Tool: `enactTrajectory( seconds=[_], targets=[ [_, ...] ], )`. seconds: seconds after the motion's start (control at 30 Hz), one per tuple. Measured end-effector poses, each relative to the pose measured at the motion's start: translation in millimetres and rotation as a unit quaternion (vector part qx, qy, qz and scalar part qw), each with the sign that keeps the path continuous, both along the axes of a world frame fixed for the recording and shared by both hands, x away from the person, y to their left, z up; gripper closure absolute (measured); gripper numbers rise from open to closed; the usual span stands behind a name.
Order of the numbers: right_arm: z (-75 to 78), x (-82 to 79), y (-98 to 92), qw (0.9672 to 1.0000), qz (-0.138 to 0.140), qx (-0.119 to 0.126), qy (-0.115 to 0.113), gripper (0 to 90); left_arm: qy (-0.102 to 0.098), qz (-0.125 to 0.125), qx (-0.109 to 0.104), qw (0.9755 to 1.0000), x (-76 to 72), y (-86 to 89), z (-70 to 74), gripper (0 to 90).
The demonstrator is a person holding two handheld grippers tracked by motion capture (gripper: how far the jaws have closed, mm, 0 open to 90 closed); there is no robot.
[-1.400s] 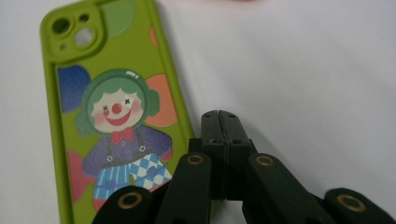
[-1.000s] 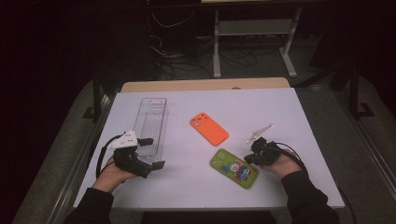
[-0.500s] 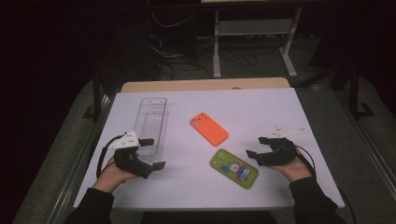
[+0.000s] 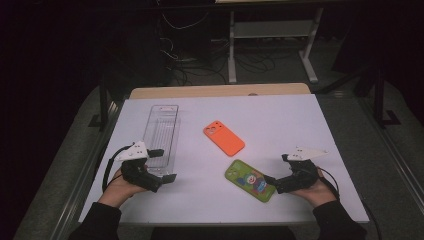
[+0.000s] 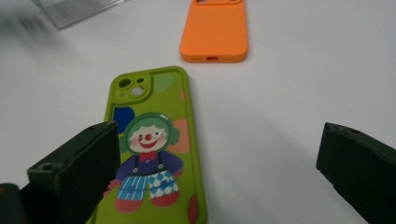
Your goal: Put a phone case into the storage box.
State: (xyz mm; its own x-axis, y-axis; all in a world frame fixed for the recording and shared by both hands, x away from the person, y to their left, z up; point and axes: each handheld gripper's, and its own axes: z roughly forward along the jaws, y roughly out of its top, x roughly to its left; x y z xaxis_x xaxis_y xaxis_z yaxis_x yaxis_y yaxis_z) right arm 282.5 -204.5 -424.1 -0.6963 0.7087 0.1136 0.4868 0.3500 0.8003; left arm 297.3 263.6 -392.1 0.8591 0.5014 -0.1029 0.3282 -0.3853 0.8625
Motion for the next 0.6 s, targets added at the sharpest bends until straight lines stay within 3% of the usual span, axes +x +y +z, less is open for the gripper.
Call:
enactTrajectory(
  seconds=[0.5,0.6],
  targets=[
    [7.8,2.1,-1.3,0.9999,0.010,0.011,0.007,0.0,0.000,0.001,0.000,1.0000,0.1,0.0,-1.4,0.0],
    [13.7,3.0,0.0,0.9999,0.007,0.010,-0.005,0.0,0.002,0.001,0.000,1.0000,0.5,0.8,-1.5,0.0]
  ],
)
